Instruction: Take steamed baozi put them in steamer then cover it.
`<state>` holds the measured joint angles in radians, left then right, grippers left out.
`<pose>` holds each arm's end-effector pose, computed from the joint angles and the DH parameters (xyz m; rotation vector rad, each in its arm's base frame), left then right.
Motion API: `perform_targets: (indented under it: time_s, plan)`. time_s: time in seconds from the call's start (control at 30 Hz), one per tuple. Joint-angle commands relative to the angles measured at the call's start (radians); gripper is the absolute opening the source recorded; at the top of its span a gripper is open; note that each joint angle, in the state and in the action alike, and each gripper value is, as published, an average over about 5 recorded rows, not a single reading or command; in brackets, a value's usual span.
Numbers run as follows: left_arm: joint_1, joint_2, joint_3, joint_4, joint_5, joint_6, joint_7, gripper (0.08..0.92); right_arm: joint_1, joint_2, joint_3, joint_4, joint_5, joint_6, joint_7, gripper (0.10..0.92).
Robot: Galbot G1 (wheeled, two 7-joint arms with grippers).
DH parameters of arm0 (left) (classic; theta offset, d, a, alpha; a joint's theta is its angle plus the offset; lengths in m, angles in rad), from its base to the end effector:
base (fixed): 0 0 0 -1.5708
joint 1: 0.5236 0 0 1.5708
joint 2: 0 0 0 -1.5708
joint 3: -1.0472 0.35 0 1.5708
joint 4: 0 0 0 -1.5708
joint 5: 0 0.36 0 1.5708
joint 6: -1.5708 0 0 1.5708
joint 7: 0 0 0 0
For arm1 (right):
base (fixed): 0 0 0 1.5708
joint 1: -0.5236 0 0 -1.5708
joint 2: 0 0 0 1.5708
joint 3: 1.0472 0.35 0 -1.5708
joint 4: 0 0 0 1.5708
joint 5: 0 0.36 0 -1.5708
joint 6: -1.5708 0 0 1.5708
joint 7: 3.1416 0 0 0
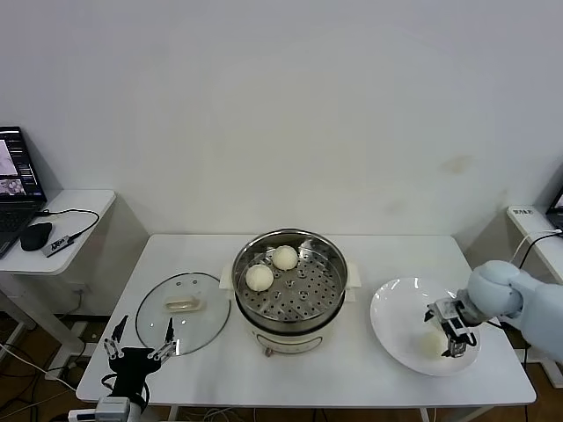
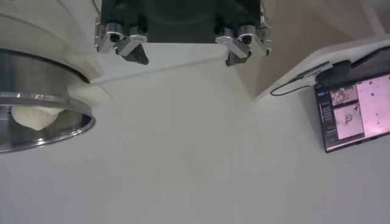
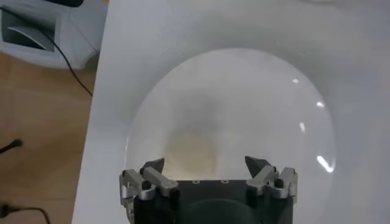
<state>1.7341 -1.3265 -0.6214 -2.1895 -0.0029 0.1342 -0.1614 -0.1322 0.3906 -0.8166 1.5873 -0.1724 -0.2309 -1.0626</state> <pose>0.1432 0.0619 -0.2857 0.1574 -2.9427 -0.3999 0.4108 -0.1847 -0.2123 1.2844 -1.2161 1.4349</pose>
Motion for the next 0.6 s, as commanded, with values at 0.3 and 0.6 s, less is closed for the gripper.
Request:
perform_targets:
  time_s: [0.3,0.6]
  plan:
    - [-0.005,-0.001,-0.001,0.003,0.001,0.000,0.000,0.823,-0.162,0.043,0.126,-0.073,-0.041,-0.011,0.030,0.805]
    - [-0.004,-0.002,-0.004,0.004,0.001,0.000,-0.001,0.823,-0.169,0.050,0.149,-0.078,-0.045,-0.019,0.036,0.722]
